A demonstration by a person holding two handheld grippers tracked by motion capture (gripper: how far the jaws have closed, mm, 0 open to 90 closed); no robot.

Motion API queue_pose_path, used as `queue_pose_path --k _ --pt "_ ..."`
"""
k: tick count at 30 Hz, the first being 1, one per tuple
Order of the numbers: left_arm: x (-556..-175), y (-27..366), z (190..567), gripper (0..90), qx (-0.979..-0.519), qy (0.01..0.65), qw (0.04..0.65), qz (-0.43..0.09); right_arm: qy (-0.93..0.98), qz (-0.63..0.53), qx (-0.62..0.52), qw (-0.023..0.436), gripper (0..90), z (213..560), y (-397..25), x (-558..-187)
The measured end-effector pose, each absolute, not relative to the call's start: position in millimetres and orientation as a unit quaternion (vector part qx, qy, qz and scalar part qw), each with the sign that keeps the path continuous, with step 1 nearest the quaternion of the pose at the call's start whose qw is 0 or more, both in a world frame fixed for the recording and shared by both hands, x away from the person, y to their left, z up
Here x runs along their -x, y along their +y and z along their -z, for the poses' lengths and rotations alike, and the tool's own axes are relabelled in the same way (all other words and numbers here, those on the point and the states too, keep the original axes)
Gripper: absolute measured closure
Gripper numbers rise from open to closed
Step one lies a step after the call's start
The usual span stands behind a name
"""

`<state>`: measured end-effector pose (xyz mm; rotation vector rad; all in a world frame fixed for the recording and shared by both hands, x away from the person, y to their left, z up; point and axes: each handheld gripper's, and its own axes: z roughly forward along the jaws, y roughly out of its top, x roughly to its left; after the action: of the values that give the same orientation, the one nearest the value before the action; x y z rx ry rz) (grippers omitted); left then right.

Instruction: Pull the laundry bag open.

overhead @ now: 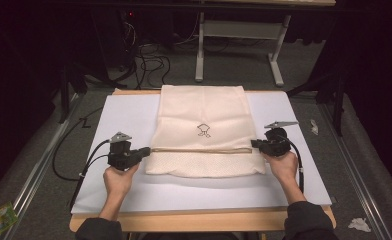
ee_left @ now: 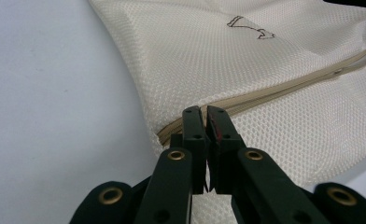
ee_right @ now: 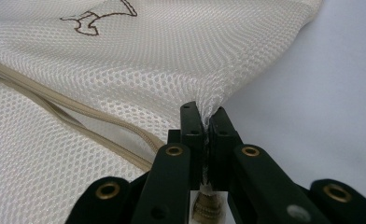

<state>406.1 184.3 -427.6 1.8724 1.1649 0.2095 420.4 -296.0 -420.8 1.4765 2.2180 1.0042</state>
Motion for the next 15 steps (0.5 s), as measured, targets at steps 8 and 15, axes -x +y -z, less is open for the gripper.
queue_pose_path --k 8,15 --pt "-404.4 189.1 428.2 87.5 -0.755 0.475 0.442 -0.094 0.768 -0.349 -0.516 0.152 88.8 421.9 -296.2 -421.4" --pt "-405.4 192.6 428.9 87.5 -0.753 0.480 0.440 -0.099 0.766 -0.353 -0.516 0.149 88.8 424.0 -296.0 -421.9"
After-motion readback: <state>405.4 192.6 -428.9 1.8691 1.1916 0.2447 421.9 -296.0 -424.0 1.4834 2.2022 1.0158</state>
